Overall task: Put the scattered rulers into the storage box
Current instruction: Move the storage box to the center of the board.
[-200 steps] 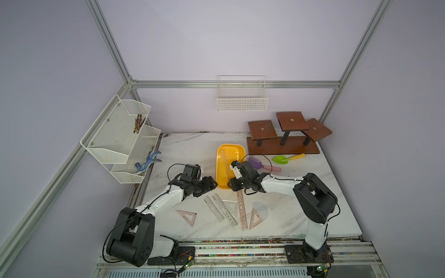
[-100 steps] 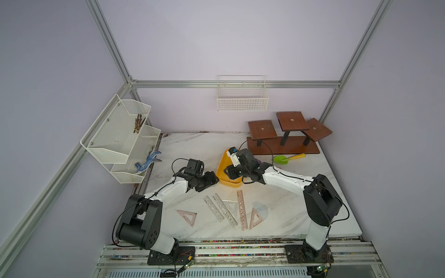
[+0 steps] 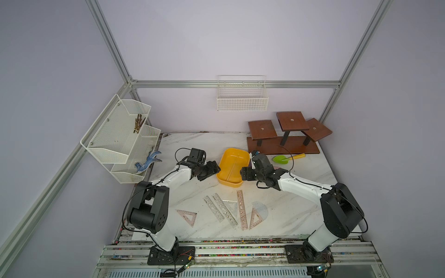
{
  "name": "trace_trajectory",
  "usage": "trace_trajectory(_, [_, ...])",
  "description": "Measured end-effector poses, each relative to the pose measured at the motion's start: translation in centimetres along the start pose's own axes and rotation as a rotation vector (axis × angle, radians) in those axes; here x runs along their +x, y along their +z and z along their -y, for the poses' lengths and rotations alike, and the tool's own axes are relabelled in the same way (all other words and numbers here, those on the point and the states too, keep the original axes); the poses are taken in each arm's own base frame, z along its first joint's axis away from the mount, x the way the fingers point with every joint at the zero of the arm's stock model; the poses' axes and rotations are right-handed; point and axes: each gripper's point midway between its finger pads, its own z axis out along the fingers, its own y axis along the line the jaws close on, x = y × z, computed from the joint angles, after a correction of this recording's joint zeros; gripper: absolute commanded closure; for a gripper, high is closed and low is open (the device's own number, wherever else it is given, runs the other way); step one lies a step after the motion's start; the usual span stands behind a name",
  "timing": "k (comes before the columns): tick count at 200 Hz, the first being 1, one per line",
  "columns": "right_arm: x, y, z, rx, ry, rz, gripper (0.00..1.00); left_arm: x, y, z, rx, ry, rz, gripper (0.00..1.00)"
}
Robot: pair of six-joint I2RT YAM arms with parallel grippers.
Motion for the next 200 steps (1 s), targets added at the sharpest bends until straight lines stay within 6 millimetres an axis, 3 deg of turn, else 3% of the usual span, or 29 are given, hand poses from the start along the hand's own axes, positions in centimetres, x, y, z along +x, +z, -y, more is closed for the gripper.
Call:
trace_trajectory(18, [1.1, 2.0, -0.3, -0.018, 0.007, -0.055, 0.15, 0.3, 0.6, -0.2, 0.003, -0.007, -0.020, 0.19])
trace_trajectory(36, [0.9, 3.8, -1.1, -0.043, 0.008, -0.080, 0.17, 0.3, 0.8, 0.0, 0.020, -0.010, -0.023, 0.22])
trace_trajectory(72, [-0.8, 5.9, -2.9, -0.099, 0.004, -0.083, 0.21, 0.3, 1.5, 0.0, 0.037, -0.014, -0.033, 0.26])
trace_trajectory(131, [-3.4, 8.9, -5.5, -0.184, -0.017, -0.074, 0.27, -1.2, 1.8, -2.2, 0.010, -0.066, -0.019, 0.29])
trace_trajectory(162, [-4.6, 10.7, -5.7, -0.190, -0.031, -0.061, 0.27, -1.6, 2.7, -2.7, 0.001, -0.077, -0.027, 0.29])
trace_trajectory(200, [-6.6, 11.3, -5.9, -0.210, -0.046, -0.029, 0.28, -1.6, 2.8, -2.8, 0.000, -0.077, -0.029, 0.29])
